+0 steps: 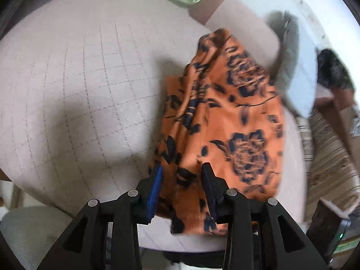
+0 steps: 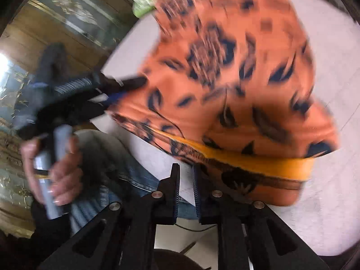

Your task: Fold small clothes

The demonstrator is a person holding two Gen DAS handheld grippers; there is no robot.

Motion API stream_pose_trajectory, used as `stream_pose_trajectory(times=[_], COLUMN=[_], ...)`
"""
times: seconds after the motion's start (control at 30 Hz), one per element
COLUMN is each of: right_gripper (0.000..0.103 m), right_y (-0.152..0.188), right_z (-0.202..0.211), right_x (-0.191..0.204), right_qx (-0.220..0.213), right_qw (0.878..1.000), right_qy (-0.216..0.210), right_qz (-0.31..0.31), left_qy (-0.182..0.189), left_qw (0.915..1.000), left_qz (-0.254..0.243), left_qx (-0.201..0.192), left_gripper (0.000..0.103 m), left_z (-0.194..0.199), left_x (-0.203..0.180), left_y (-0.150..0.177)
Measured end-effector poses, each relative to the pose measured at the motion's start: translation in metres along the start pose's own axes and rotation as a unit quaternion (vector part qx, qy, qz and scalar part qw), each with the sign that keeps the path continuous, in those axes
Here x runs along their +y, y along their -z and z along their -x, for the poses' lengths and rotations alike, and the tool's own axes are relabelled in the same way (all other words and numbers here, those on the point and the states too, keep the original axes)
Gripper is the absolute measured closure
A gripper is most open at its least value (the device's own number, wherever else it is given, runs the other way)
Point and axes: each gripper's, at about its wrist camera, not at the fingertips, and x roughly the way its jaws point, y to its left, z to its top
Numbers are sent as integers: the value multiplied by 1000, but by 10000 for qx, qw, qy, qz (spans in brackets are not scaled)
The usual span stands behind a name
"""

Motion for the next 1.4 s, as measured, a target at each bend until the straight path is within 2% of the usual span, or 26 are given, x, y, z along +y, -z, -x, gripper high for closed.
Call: stream_pose_trajectory(times=[0.03,0.1,0.17,0.2,0.23,0.3,0.37,0.47,0.53,0.57,0.6,0.63,0.67,0.73,0.8,0.87,0.93,1.0,1.07,1.13,1.2,1.27,1.3,1.33,1.4], right_gripper=[83,52,34,29,29,29,29,29,30,30,31,32,33,41,57,64,66,67,67,64,60,56,53,50,31], right_y=[-4,-14,-38,-52,-71,-105,-138,-173,-188,-192,-193,-193,-192,-188,-185,-186,-186,-187,-185,-184,-183,-180,-179,-172,-153], right_z=[15,45,73,82,85,80,70,46,24,13,9,-1,-6,-14,-19,-17,-7,-18,-25,-36,-31,-9,-2,11,29], right_x=[1,-3,-15,-23,-32,-53,-89,-126,-142,-148,-156,-161,-165,-165,-166,-159,-150,-159,-168,-174,-170,-157,-151,-146,-140], right_qx=[-146,-482,-926,-1099,-1241,-1317,-1341,-1286,-996,-934,-886,-788,-771,-755,-730,-748,-834,-810,-852,-820,-806,-952,-1025,-1096,-1222], right_qw=[9999,9988,9954,9930,9905,9889,9850,9789,9770,9753,9739,9727,9712,9715,9707,9724,9774,9754,9756,9741,9735,9736,9740,9742,9724], right_qy=[-31,-60,231,423,587,593,551,-70,-368,-346,-383,-551,-640,-678,-657,-627,-449,-324,-109,-15,28,-6,5,-27,-159], right_qz=[35,66,98,70,-51,-333,-931,-1587,-1847,-1970,-2055,-2111,-2162,-2142,-2193,-2119,-1889,-2024,-2019,-2106,-2142,-2074,-2022,-1972,-1981], left_qy=[183,226,193,129,19,-131,-94,16,393,298,126,23,58,194,198,323,247,52,-360,-581,-418,-124,-89,-116,-366], left_qw=[9998,9992,9982,9978,9971,9965,9973,9993,9992,9995,9999,9999,9998,9987,9995,9994,9996,9997,9991,9977,9986,9996,9998,9999,9992], left_qz=[-24,-113,-240,-320,-417,-568,-585,-310,-66,-35,-73,-109,-25,325,139,89,85,211,-6,-83,15,197,149,69,-157], left_qx=[-93,-304,-523,-574,-643,-599,-423,-225,-57,14,69,102,181,354,213,37,47,148,237,346,310,182,99,9,-104], left_gripper=[68,67,63,58,54,47,47,47,48,51,73,89,89,96,97,98,98,97,96,94,91,88,78,62,45], left_z=[9,26,34,34,30,16,-9,-44,-60,-70,-79,-88,-98,-106,-98,-91,-96,-111,-131,-144,-141,-120,-110,-96,-74], left_x=[-4,-11,-24,-31,-41,-53,-62,-61,-55,-52,-49,-43,-36,-24,-30,-33,-31,-24,-28,-30,-31,-29,-25,-26,-28], left_y=[-1,-7,-25,-38,-56,-84,-117,-153,-164,-166,-165,-162,-160,-162,-170,-176,-182,-186,-181,-177,-180,-181,-176,-173,-159])
